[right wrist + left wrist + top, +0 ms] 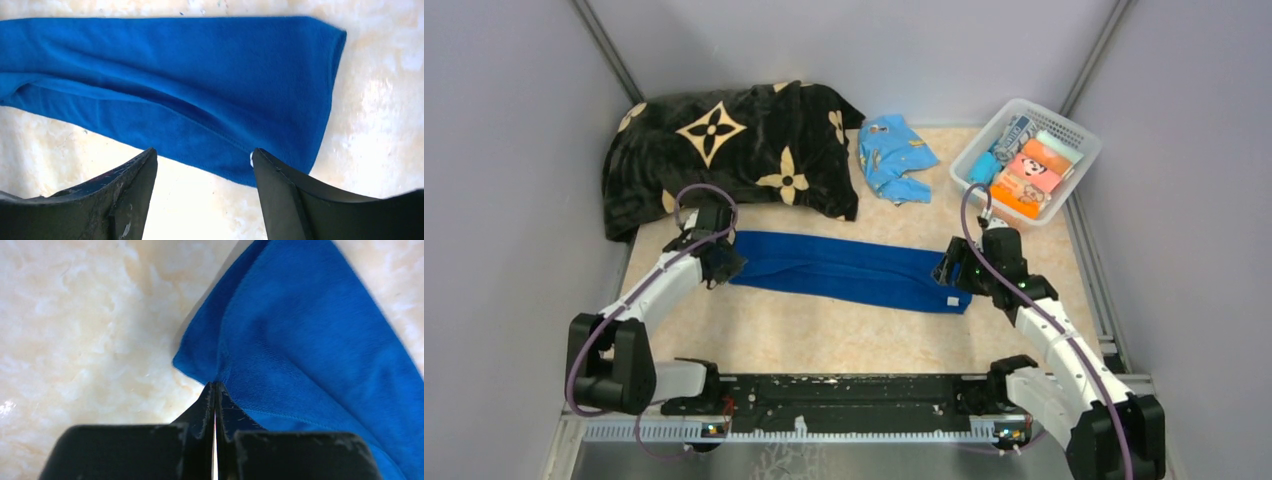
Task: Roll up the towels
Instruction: Fold the towel at the center of the board.
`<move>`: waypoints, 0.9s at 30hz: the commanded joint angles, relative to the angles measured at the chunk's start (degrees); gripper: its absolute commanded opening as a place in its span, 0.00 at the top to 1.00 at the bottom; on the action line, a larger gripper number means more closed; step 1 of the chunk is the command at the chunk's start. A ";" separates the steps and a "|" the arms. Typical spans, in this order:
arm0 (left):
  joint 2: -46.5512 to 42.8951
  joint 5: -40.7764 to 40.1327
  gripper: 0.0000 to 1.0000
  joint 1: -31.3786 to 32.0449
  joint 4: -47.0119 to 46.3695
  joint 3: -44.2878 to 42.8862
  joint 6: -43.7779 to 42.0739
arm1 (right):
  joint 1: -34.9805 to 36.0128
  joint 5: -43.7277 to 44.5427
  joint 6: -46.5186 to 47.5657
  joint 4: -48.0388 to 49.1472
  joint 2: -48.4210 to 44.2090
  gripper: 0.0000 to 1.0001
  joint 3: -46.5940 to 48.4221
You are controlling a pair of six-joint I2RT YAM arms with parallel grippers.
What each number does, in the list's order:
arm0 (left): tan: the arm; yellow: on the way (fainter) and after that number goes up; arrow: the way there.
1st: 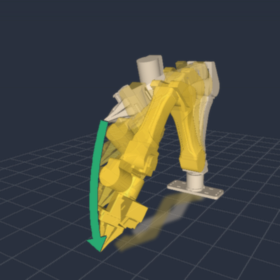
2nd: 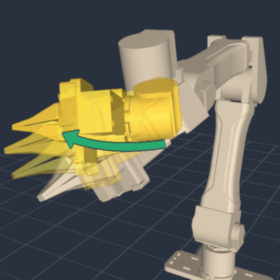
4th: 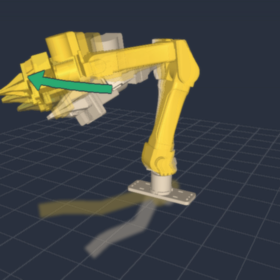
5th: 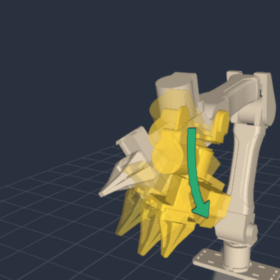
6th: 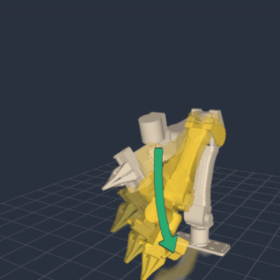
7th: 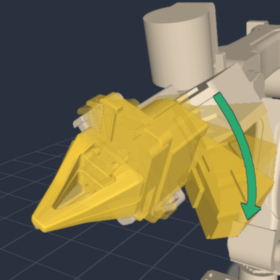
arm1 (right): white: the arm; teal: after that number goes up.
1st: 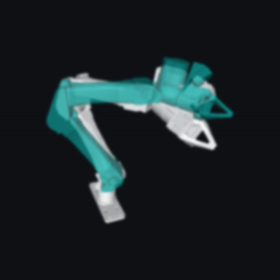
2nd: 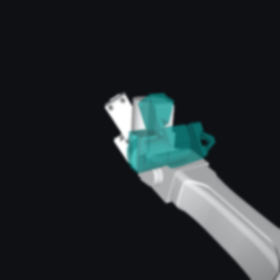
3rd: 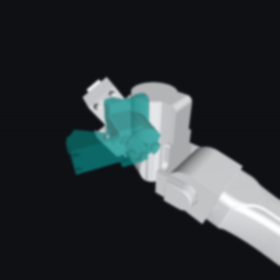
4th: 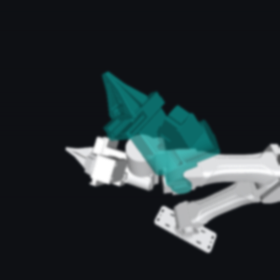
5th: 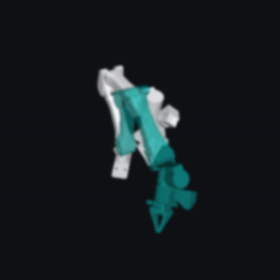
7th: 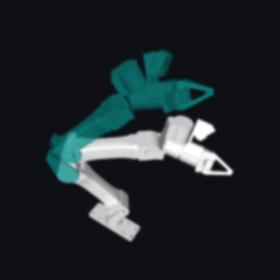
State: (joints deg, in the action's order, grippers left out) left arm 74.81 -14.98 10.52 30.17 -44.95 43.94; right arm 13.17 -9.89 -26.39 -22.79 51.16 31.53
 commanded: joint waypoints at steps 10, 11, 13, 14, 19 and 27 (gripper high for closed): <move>-3.32 1.36 1.00 -4.17 -5.42 9.97 -1.24 | 0.14 17.84 -18.22 -10.11 -7.11 0.40 -4.16; -3.20 1.16 1.00 -4.52 -5.61 9.97 -1.31 | -0.10 18.44 -19.16 -10.23 -7.03 0.43 -4.52; -2.73 1.22 1.00 -5.07 -6.34 9.97 -1.24 | -0.48 19.47 -21.06 -10.18 -6.97 0.48 -5.34; -2.41 1.39 1.00 -5.34 -6.69 9.90 -1.16 | -0.54 20.22 -21.97 -9.81 -7.03 0.50 -6.00; 0.30 3.04 1.00 -5.77 -7.72 8.73 -0.96 | -0.85 21.32 -24.62 -6.36 -6.63 0.53 -8.99; -0.49 2.91 1.00 -5.73 -6.18 5.67 -1.44 | -1.00 21.17 -25.89 -1.31 -6.71 0.57 -12.35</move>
State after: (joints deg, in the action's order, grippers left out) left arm 75.26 -12.25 5.06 24.01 -36.75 43.42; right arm 12.34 9.63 -50.70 -29.04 45.01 19.62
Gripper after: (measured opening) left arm 0.005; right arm 0.437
